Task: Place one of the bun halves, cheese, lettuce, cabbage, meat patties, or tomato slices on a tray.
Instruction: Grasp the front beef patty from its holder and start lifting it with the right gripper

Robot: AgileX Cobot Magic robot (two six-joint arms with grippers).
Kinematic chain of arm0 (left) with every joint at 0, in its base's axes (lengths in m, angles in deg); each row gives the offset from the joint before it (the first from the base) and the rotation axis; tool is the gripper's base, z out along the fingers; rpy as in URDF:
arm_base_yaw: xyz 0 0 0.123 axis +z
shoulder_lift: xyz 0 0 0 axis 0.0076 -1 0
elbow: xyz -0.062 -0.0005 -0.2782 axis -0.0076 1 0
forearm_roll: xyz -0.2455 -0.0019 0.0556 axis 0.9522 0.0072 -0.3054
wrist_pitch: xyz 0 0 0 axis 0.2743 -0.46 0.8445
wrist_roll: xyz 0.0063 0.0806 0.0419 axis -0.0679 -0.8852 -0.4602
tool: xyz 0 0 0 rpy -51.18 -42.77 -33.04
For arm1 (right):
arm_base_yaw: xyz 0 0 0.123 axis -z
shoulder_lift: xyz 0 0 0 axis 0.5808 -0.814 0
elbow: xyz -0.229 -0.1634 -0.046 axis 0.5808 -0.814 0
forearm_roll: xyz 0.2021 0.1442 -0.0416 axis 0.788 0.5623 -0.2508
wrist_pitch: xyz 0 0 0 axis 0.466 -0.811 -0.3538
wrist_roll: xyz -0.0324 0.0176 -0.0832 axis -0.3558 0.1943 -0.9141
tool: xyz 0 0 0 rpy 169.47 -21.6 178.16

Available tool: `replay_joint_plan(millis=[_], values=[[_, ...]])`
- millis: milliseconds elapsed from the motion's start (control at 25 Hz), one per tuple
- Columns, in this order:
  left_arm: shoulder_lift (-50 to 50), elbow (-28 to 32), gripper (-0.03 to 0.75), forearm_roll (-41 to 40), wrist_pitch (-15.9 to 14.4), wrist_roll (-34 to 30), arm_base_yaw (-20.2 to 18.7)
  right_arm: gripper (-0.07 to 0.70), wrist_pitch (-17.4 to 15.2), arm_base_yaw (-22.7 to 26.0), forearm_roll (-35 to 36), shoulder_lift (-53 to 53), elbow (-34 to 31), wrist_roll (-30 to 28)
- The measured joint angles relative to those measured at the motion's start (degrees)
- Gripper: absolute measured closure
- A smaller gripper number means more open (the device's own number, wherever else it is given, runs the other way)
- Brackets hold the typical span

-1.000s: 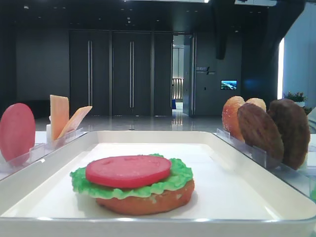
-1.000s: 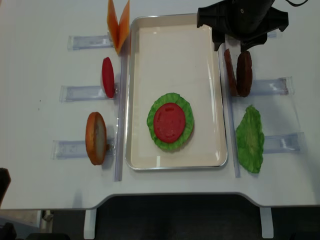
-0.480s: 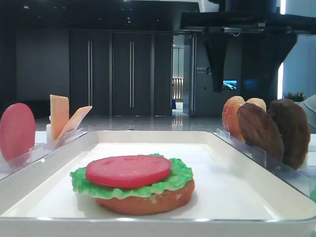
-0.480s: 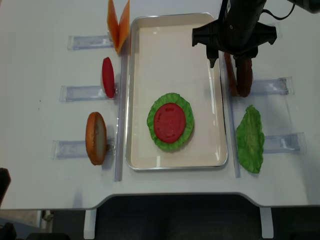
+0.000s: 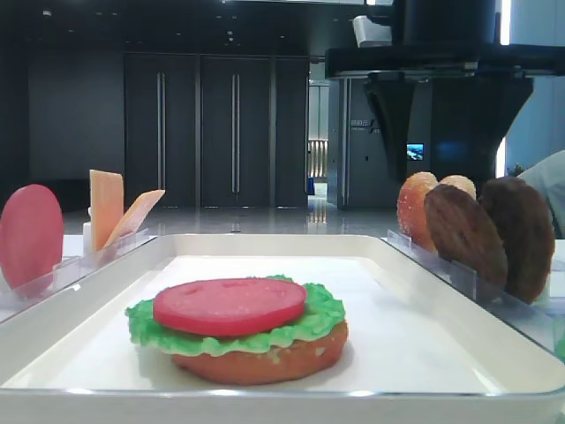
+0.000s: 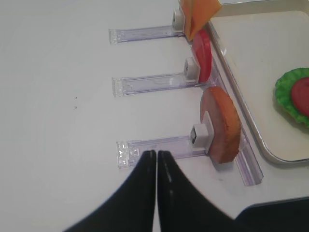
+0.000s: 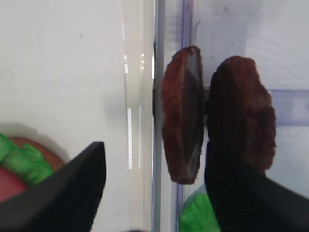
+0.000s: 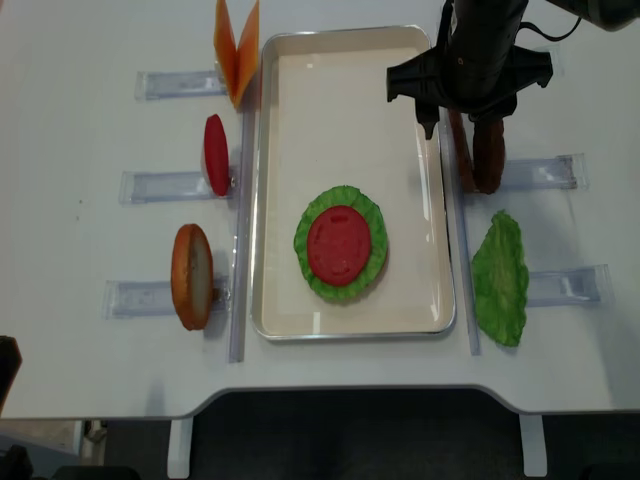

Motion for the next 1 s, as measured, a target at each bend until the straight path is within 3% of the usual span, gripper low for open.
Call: replay_joint_plan(millis=[1000], values=[[0.00, 0.00, 0.715, 0.00, 0.00, 0.00, 0.00, 0.197, 1.33, 0.00, -1.50, -3.38, 0.02, -0.29]])
